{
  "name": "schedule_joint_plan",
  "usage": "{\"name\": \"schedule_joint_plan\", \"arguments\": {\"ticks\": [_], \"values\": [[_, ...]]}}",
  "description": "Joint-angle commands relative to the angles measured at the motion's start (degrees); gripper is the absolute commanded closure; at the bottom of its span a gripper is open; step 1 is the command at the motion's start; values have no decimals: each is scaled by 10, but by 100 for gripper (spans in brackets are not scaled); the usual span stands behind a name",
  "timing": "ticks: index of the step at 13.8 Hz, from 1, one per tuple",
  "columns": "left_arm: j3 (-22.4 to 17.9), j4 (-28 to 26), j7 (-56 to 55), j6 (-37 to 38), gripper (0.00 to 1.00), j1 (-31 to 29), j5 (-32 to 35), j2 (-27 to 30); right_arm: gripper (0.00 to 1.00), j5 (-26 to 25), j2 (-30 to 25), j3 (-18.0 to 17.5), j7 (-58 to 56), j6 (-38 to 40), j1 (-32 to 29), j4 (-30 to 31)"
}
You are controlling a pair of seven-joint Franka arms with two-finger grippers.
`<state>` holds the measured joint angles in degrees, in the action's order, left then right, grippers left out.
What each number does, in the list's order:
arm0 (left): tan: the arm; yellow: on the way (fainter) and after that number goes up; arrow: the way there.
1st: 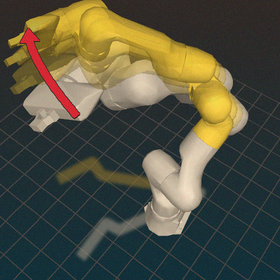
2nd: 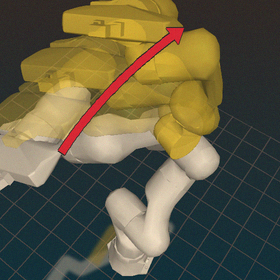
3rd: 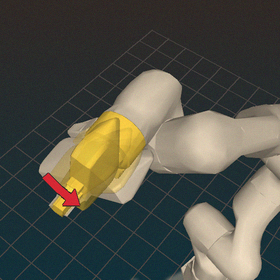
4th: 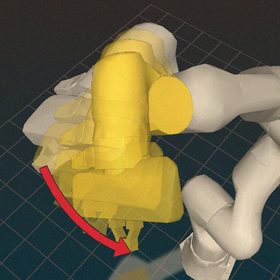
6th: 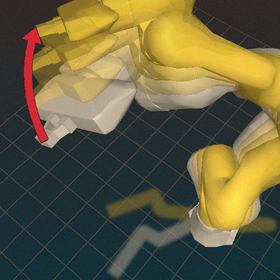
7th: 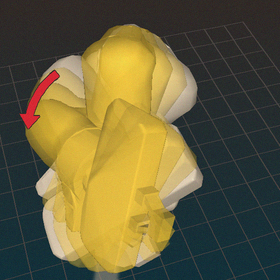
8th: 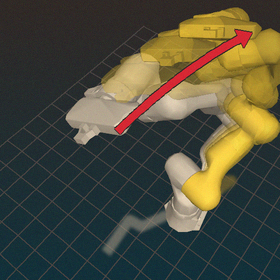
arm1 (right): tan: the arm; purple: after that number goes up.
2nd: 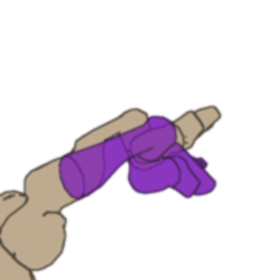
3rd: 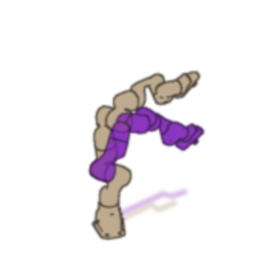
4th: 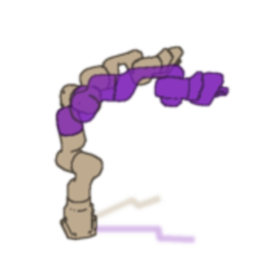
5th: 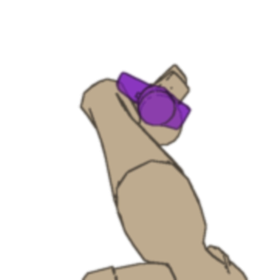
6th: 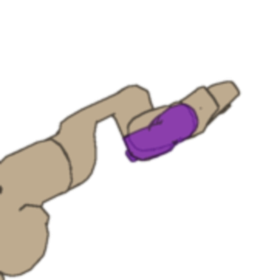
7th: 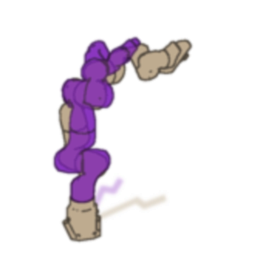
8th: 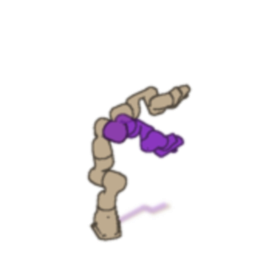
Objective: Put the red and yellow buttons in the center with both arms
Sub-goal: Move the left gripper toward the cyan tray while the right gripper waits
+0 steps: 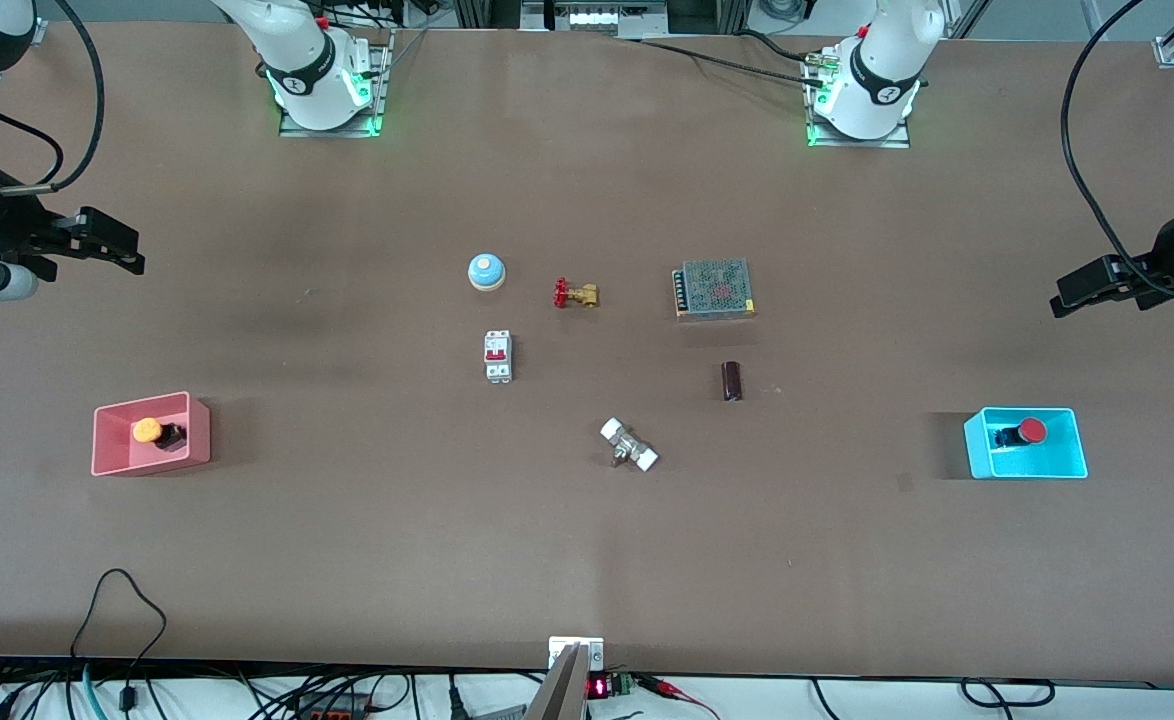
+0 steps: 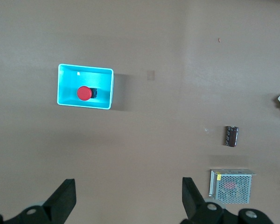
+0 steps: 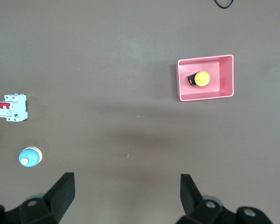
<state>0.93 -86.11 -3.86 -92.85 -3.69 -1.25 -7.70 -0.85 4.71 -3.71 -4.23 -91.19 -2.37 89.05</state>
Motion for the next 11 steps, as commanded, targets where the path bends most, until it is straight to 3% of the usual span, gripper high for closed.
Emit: {"name": "schedule_joint_plan", "arguments": {"ticks": [1,7,11], "values": [[-1,-7,1,8,0,3,1,10,0,-6,-3,2,10,6,3,-3],[-1,-3,-1,9,0,5,-5,-10,0,-5,-2,2,8,3,3,-3],[-4,1,1,4,0,-1,-2,-90,0,-5,2,2,3,4,1,-3]]}}
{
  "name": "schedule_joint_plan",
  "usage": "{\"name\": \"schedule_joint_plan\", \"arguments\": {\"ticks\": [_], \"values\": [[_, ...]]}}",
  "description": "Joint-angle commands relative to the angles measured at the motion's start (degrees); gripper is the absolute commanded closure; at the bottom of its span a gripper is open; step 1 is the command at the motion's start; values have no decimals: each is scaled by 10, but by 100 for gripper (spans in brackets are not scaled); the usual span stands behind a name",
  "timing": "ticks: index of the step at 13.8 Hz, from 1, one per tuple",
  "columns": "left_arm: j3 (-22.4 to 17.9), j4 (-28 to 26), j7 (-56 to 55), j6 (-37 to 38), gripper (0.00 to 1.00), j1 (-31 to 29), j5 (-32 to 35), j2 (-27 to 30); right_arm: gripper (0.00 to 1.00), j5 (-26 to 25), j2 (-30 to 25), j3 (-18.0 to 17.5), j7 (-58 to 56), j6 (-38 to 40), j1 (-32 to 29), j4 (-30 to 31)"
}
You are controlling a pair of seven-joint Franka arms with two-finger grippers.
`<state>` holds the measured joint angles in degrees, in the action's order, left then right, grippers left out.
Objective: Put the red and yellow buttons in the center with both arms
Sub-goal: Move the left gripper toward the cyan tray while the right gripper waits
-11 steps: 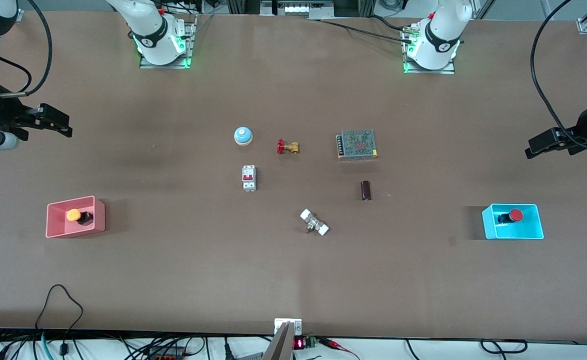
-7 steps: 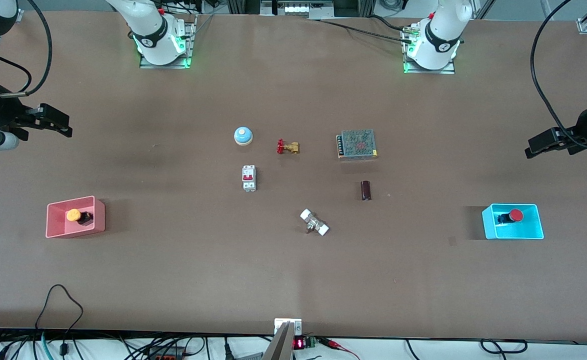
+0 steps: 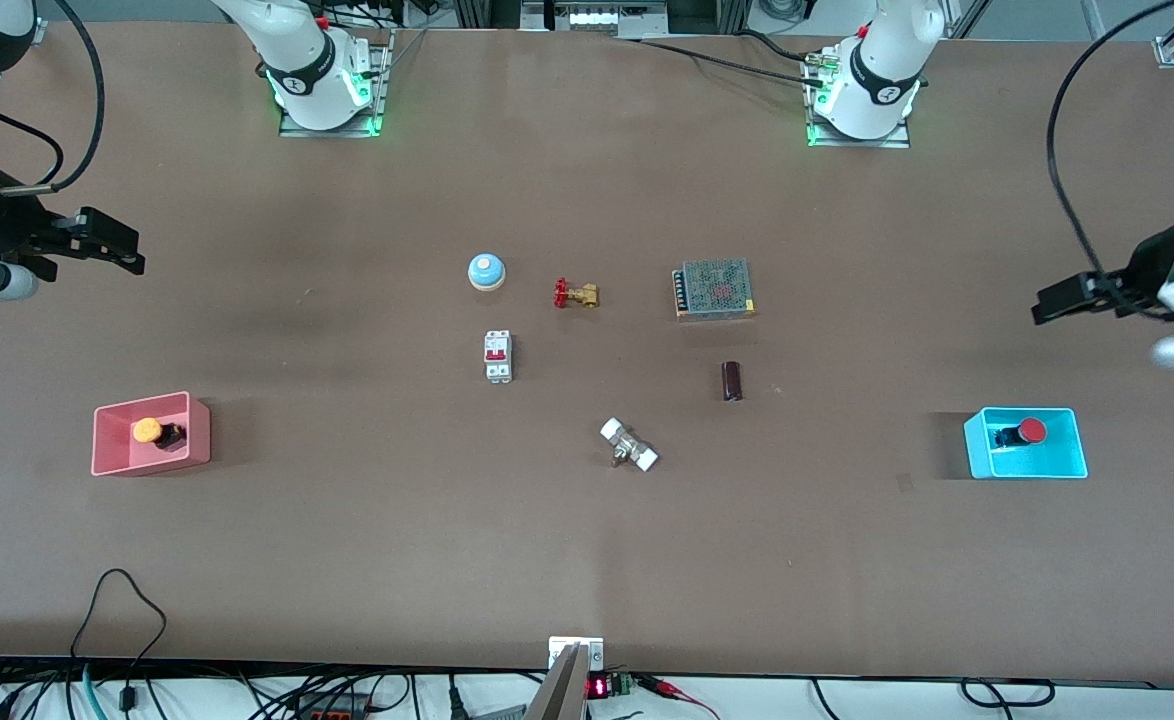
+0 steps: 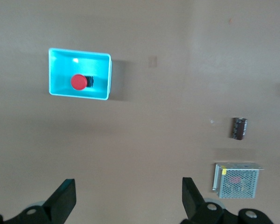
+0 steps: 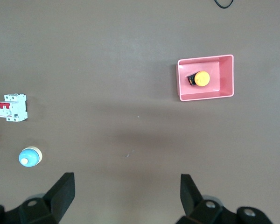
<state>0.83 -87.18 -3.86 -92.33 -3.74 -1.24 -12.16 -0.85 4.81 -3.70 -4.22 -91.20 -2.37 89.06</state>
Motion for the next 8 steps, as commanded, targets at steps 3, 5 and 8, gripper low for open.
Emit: {"name": "schedule_joint_plan", "arguments": {"ticks": [3,5,8], "values": [[-8,40,3,-23,0,-17,-8,-115,0,-1,27,5,1,-2,-4,-6],[-9,36,2,-77,0,-19,2,-135,0,-8,41,7,-4,-7,-7,-6],[-9,4,3,-146,0,-29,2,-173,0,-15,79,7,-72,-32,-39,-6]]}}
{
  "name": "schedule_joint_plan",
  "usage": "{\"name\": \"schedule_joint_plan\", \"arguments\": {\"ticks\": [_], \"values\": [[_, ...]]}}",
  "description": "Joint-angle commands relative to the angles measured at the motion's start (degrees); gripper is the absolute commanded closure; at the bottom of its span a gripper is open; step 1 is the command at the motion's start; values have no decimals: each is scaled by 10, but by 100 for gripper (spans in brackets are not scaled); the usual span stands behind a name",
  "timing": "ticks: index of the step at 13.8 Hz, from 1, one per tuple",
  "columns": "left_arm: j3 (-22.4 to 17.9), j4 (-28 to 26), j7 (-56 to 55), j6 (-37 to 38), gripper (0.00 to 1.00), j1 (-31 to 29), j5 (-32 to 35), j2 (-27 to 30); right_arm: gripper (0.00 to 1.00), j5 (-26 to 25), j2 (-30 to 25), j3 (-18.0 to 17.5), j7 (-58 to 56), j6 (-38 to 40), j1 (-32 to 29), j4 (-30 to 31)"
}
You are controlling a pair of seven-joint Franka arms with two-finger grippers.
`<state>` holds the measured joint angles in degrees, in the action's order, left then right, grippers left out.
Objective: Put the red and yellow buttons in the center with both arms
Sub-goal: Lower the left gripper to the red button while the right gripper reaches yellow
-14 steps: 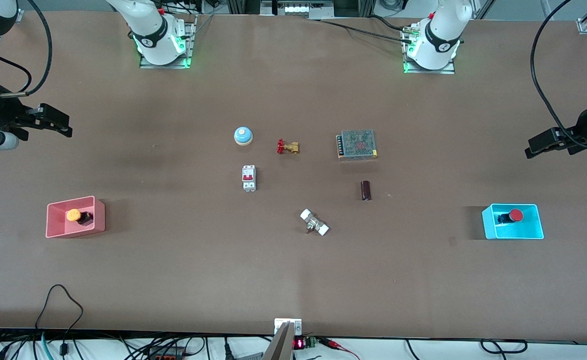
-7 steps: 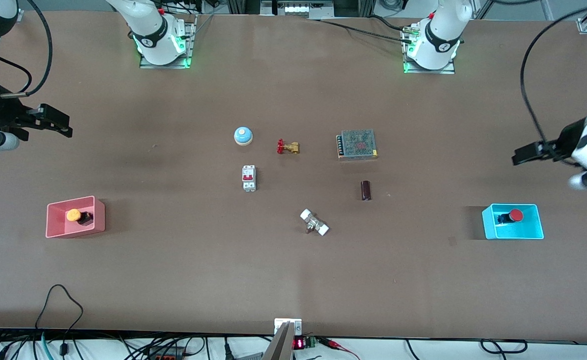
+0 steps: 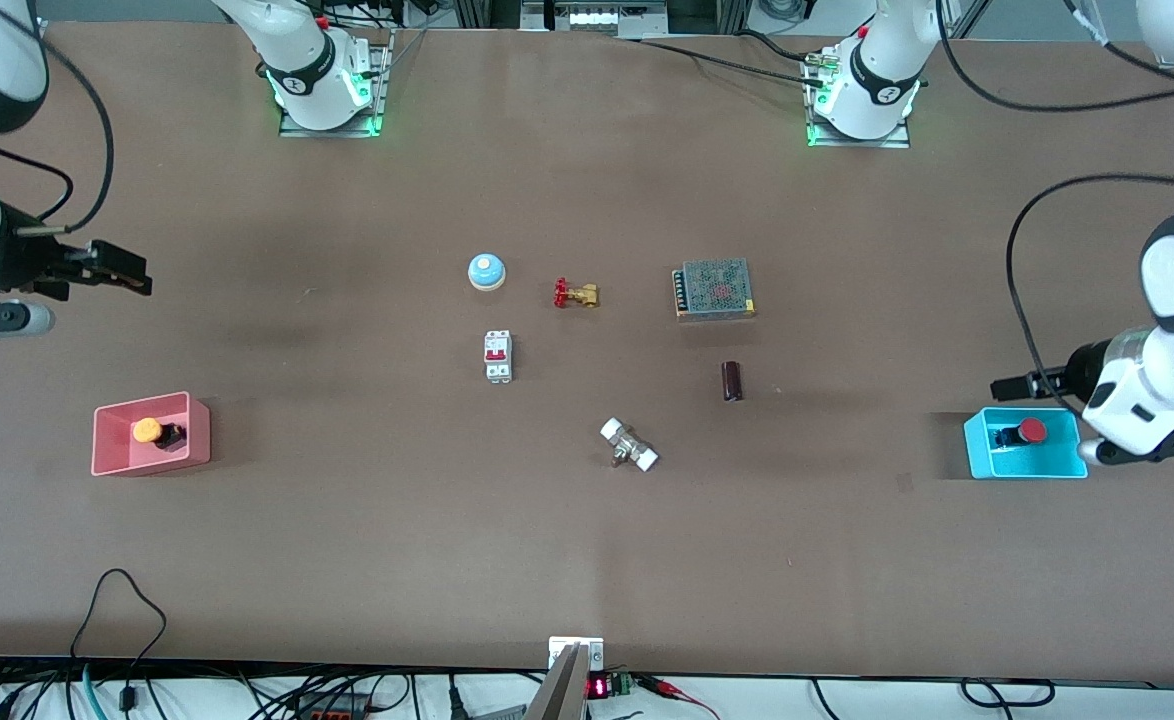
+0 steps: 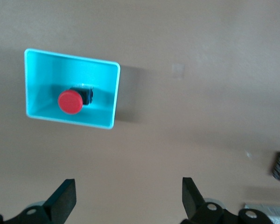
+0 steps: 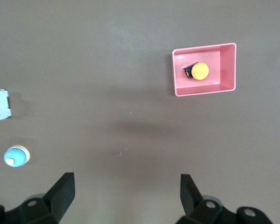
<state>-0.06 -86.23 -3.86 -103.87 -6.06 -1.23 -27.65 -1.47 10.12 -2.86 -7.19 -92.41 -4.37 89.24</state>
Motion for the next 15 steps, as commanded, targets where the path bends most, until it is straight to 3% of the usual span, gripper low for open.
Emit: {"name": "schedule_joint_plan", "arguments": {"ticks": [1,4,8,12,15], "values": [[1,-20,3,-66,0,-19,2,-25,0,-12,46,-1,-67,-49,-40,-6],[1,-47,95,-148,0,-52,1,-57,0,-19,96,-5,-135,-150,-80,5],[1,-45,115,-168,0,-65,6,-81,0,-26,167,-26,-194,-301,-131,29],[1,-46,124,-201,0,-65,62,-97,0,-24,213,-26,-186,-372,-130,31],[1,-46,144,-223,0,-71,54,-106,0,-20,231,-27,-184,-385,-126,33]]}}
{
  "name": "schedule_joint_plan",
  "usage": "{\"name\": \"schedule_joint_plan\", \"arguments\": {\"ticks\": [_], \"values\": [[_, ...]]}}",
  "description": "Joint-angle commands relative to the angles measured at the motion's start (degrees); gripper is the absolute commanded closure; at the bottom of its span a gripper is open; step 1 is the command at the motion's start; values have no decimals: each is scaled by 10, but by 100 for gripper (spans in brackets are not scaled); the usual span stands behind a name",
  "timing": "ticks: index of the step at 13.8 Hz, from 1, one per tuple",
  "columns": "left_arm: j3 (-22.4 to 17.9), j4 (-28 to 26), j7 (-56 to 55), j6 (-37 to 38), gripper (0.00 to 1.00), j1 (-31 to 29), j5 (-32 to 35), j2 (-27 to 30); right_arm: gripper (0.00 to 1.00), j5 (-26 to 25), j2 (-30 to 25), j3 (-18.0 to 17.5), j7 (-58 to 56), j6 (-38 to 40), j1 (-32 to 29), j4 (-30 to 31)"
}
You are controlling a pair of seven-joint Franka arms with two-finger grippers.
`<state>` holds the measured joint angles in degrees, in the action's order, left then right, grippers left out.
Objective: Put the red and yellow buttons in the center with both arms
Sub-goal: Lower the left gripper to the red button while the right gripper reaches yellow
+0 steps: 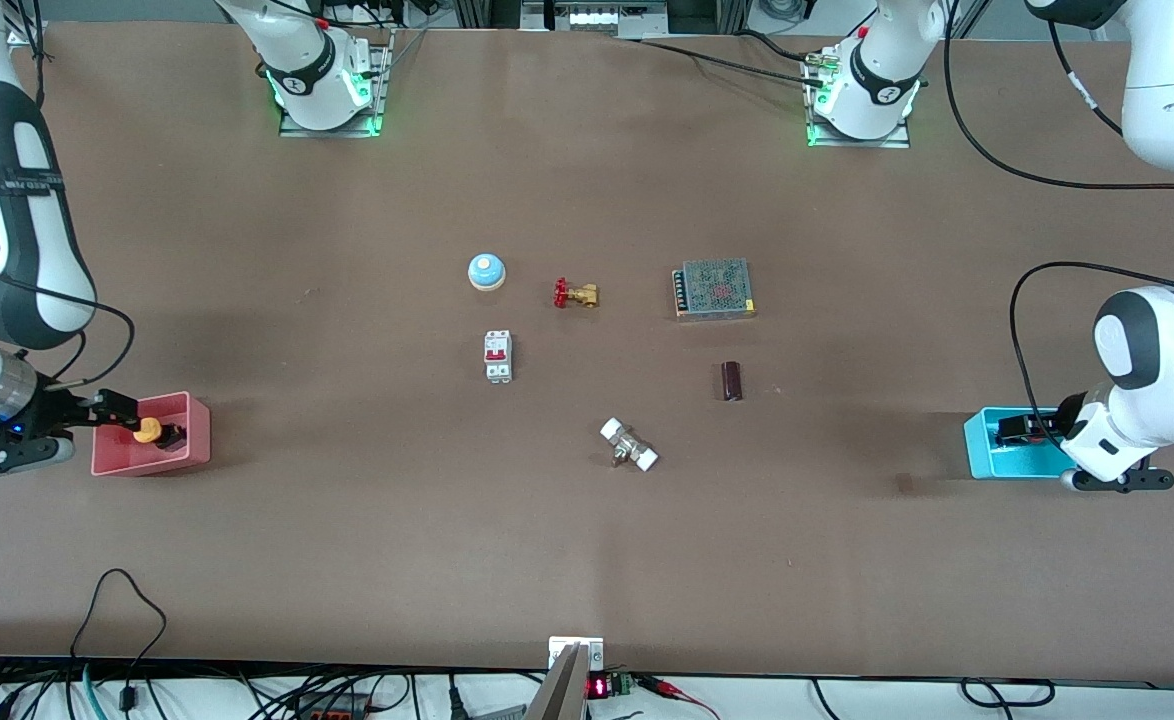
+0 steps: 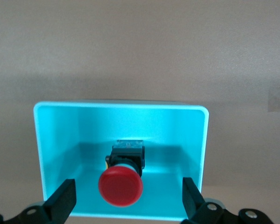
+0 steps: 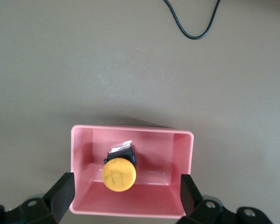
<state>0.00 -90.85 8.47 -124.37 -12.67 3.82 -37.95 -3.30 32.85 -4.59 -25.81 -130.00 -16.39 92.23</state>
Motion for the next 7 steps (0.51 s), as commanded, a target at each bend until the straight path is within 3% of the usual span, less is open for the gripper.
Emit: {"name": "schedule_joint_plan", "arguments": {"ticks": [1,7], "values": [[0,0,22,-24,0,-14,0,-7,0,-1,10,-9,2,-15,-7,3],[3,-15,23,-22,0,-17,-23,-16,0,-2,20,-9,1,-110,-8,61]]}}
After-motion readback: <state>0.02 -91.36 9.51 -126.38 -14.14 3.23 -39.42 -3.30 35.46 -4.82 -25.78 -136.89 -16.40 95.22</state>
